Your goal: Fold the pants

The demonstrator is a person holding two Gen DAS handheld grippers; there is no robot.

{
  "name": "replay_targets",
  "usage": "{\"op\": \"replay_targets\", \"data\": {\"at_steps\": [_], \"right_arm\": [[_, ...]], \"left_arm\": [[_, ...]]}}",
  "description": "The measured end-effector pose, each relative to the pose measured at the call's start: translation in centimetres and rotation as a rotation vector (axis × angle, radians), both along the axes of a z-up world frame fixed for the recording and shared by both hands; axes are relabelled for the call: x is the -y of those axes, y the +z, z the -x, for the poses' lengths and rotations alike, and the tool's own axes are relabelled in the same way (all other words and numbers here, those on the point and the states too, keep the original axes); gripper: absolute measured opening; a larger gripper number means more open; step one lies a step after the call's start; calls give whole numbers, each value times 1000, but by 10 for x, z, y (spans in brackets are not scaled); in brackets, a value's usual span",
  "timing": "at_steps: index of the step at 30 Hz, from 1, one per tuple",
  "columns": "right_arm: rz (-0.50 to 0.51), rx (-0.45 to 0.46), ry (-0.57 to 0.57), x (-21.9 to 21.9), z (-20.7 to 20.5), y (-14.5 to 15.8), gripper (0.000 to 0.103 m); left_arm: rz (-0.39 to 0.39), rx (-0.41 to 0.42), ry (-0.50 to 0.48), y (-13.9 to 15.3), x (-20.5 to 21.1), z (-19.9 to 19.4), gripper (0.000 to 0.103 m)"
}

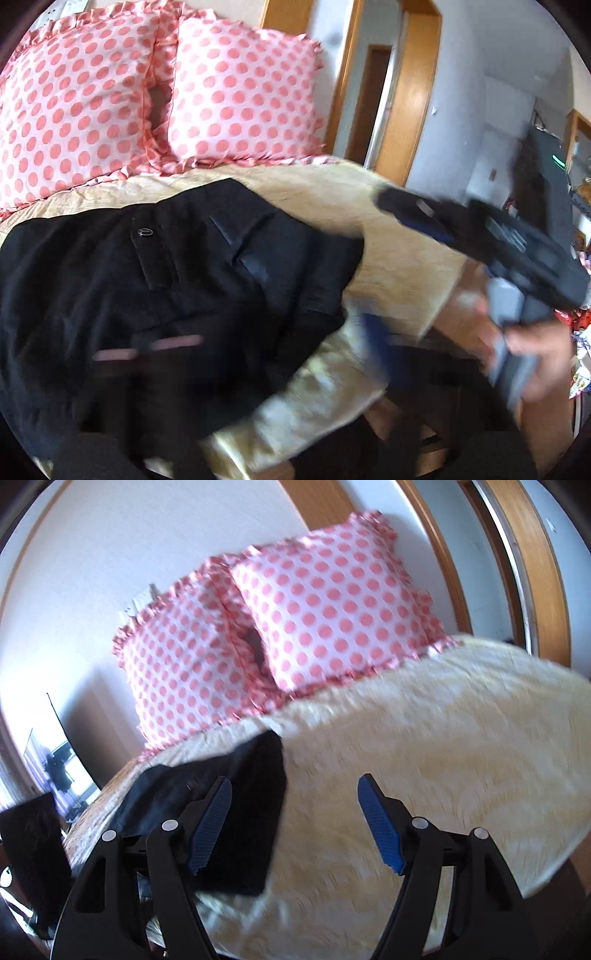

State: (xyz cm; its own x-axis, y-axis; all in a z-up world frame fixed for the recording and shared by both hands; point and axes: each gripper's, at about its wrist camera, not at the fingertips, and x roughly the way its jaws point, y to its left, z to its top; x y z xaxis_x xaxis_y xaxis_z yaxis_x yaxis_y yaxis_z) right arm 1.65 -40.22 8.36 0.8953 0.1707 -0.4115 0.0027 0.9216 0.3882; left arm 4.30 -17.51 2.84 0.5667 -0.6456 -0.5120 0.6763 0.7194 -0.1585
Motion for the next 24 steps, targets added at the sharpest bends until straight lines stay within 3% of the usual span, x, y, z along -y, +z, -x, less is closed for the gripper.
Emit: {"op": "replay_targets", "data": {"at_steps": [2,5,8,13,16,18,19,22,24], "right_arm": [[46,28,31,-9,-7,14,72],[85,71,131,-36,-18,28,72],[76,66,260,-67,-32,26,71],[107,7,374,-114,-53,6,71],[173,-111,315,-124,-64,-14,71],[214,-193,284,-123,-64,-32,69],[225,-199,276,-122,-61,-39,69],[287,-197,272,-126,-53,-40,69],[274,-197,276,-126,-54,-31,69]], "left_arm": [[27,62,-43,5,-13,21,100],[-3,121,-46,10,-31,33,101],[4,130,91,17,-67,20,101],[80,39,315,17,-129,-22,101],[42,12,386,10,-140,-35,101],[-6,-52,434,-3,-148,-45,101],[-9,-112,433,-13,-152,-51,100],[-50,-79,419,-16,-152,-46,100],[-29,-79,397,-8,-153,-46,100]]}}
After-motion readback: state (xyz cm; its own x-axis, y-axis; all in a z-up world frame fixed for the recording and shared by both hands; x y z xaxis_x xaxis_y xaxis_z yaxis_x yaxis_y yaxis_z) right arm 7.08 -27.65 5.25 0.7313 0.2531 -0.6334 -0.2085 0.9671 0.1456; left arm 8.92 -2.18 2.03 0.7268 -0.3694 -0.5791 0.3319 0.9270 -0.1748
